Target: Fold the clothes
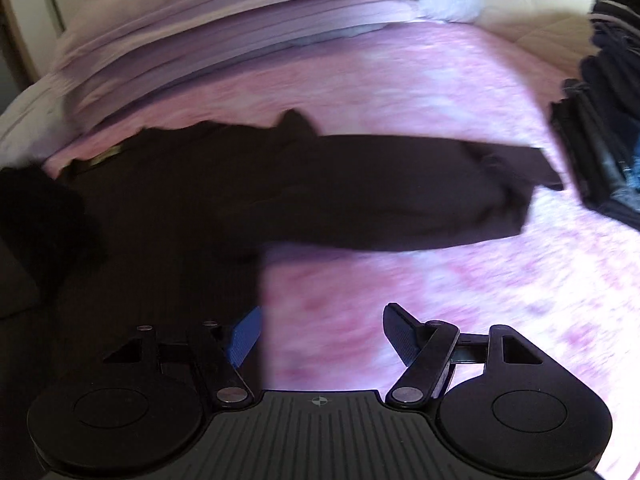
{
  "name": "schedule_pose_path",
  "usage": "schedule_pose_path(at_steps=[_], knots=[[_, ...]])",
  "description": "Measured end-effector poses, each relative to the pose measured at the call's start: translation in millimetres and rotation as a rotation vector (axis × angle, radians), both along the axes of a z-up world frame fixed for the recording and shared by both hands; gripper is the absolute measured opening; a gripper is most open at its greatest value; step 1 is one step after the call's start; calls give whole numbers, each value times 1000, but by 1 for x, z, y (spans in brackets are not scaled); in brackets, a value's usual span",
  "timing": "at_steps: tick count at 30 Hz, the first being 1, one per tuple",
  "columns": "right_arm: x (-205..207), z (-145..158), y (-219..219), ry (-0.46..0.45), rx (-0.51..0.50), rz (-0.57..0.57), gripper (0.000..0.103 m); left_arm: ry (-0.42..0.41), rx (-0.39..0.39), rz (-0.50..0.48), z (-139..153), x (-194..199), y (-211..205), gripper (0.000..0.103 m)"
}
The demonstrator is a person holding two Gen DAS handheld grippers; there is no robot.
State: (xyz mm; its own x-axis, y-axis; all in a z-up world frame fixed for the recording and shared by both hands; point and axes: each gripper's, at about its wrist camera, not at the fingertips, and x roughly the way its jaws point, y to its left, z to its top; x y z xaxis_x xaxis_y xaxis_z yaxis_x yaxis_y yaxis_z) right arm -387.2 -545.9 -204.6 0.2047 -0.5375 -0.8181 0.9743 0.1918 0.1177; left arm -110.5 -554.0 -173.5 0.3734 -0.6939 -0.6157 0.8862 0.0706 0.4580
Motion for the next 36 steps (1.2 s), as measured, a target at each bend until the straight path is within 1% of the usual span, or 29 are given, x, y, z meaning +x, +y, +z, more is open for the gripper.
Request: schedule_pose_path(at_steps=[1, 2, 4, 5, 9, 10, 14, 17, 20, 23, 26, 29, 31, 33, 36], knots=[[12, 2, 5, -3, -3, 18, 71, -28, -11, 66, 13, 28, 23, 3], [24, 4, 9, -7, -7, 36, 71, -44, -4, 142, 16, 56, 47, 3], [52, 8, 18, -8, -19, 71, 71, -59, 34, 308, 7, 111, 92, 3], [67, 10, 23, -8, -24, 87, 71, -66, 54, 391, 2, 139, 115, 5], [128, 14, 45, -5, -38, 154, 71, -94, 132, 724, -15, 250, 206, 24], [144, 14, 52, 2, -38, 175, 71, -80, 144, 749, -21, 261, 220, 25], [200, 17, 81, 26, -33, 254, 71, 41, 170, 680, -50, 256, 249, 29], [227, 21, 101, 46, -11, 271, 71, 131, 190, 627, -71, 253, 270, 33], [237, 23, 111, 57, 26, 246, 71, 192, 189, 527, -80, 229, 267, 33], [230, 31, 114, 72, 36, 183, 71, 213, 182, 429, -85, 203, 251, 34], [205, 43, 105, 84, 23, 107, 71, 239, 170, 336, -82, 173, 226, 34], [168, 54, 88, 103, -1, 46, 71, 234, 159, 248, -75, 142, 195, 34], [137, 59, 74, 113, -23, 6, 71, 237, 150, 216, -69, 121, 171, 34], [98, 61, 55, 122, -49, -36, 71, 235, 142, 191, -64, 97, 145, 34], [35, 54, 18, 142, -80, -93, 71, 208, 138, 154, -57, 54, 104, 34]])
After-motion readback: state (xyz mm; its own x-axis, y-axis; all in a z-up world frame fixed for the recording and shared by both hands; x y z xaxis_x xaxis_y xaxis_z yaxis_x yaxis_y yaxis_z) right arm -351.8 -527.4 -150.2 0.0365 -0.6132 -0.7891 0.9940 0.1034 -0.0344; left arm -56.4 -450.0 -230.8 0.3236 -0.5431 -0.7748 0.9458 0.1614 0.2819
